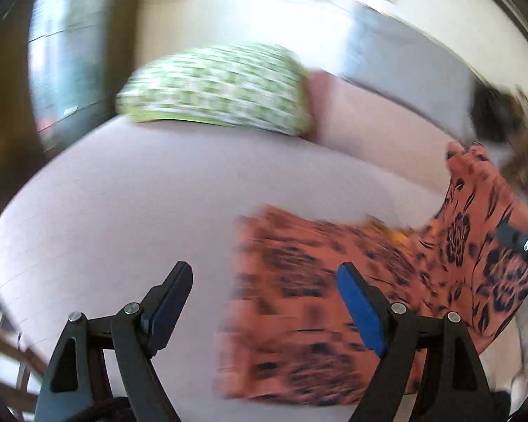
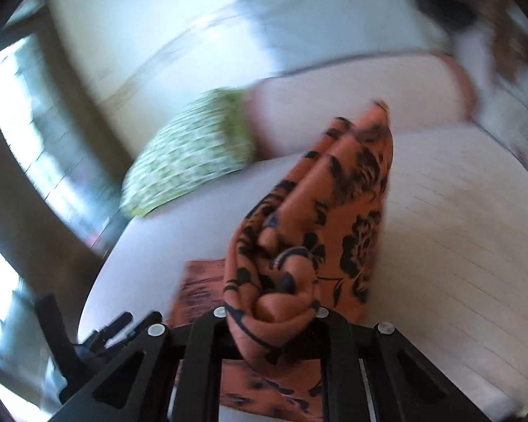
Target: Fold small clothes
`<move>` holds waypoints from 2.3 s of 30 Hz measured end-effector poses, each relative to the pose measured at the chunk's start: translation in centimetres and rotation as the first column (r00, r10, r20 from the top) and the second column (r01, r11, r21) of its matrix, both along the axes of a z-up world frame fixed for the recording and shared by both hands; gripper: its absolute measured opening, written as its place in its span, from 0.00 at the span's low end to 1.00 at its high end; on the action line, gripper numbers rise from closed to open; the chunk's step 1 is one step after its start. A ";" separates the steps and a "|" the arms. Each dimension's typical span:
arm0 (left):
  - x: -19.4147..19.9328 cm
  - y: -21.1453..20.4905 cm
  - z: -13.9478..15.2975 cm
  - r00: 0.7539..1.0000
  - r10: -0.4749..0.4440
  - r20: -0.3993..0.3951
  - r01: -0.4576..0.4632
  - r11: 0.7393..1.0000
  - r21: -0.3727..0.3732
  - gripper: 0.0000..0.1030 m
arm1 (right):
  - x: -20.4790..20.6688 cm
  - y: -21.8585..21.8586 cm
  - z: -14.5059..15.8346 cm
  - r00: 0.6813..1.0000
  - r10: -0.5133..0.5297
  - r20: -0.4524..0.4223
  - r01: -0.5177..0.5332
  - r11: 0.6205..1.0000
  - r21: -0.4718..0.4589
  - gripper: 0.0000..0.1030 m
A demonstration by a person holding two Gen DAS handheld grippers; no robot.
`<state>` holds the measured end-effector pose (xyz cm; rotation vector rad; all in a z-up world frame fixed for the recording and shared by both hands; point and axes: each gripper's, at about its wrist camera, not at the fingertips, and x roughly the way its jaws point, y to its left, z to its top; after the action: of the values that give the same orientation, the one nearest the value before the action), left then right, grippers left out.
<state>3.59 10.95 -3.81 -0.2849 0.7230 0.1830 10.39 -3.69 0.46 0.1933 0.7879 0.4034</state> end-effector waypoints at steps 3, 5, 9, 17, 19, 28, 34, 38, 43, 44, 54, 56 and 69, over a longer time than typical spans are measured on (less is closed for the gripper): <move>-2.8 5.5 -0.3 0.991 0.135 -0.018 -0.135 0.990 -0.024 0.82 | 0.6 6.7 -3.8 0.989 0.127 -0.076 -0.132 0.990 -0.058 0.13; -4.4 8.5 -1.6 0.978 0.198 -0.060 -0.201 0.979 -0.044 0.82 | 1.6 10.8 -9.5 0.961 0.186 -0.205 -0.212 0.970 -0.115 0.13; -6.6 10.7 -3.3 0.969 0.223 -0.102 -0.233 0.968 -0.093 0.82 | 1.8 13.2 -13.7 0.935 0.192 -0.298 -0.241 0.961 -0.136 0.14; -6.9 10.2 -2.7 0.982 0.186 -0.042 -0.189 0.978 -0.091 0.82 | -0.1 11.9 -5.0 0.974 0.198 -0.110 -0.204 0.978 -0.043 0.13; -6.6 9.8 -2.7 0.984 0.173 -0.041 -0.175 0.982 -0.074 0.82 | -1.1 12.7 -5.5 0.970 0.214 -0.117 -0.218 0.976 -0.022 0.13; -6.0 7.9 -3.3 0.991 0.089 -0.102 -0.100 0.989 -0.110 0.82 | -2.5 14.8 -13.2 0.914 0.319 -0.249 -0.313 0.947 0.065 0.67; -4.3 3.7 -3.0 0.990 -0.081 -0.118 0.054 0.974 -0.219 0.82 | -3.3 8.0 -11.9 0.954 0.213 -0.211 -0.160 0.957 0.242 0.78; -3.1 -0.4 -3.4 0.973 -0.182 -0.140 0.143 0.958 -0.247 0.82 | -3.6 2.2 -12.1 0.972 0.095 -0.213 -0.036 0.964 0.265 0.78; -1.0 -3.3 -4.8 0.957 -0.219 -0.192 0.159 0.945 -0.286 0.82 | -2.8 -1.7 -12.1 0.975 0.040 -0.220 0.029 0.952 0.303 0.78; -0.7 -3.6 -5.1 0.957 -0.215 -0.195 0.153 0.945 -0.290 0.72 | -2.9 -2.0 -12.1 0.975 0.040 -0.217 0.030 0.951 0.307 0.78; -1.4 -3.0 -2.5 0.980 -0.143 -0.134 0.125 0.983 -0.138 0.12 | -2.3 -1.9 -13.2 0.971 0.078 -0.226 -0.003 0.948 0.318 0.78; -0.7 -2.2 -5.0 0.970 -0.128 -0.208 0.091 0.980 -0.175 0.12 | -2.0 -1.4 -13.5 0.968 0.097 -0.233 -0.023 0.953 0.302 0.78; -1.9 -0.6 -5.4 0.982 -0.068 -0.176 0.044 0.990 -0.137 0.12 | -0.6 -1.5 -11.0 0.976 0.117 -0.184 -0.065 0.962 0.266 0.79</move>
<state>1.65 10.35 -9.23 -0.3776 0.9235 0.1075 9.78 -5.20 -10.54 0.4478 0.9423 0.5816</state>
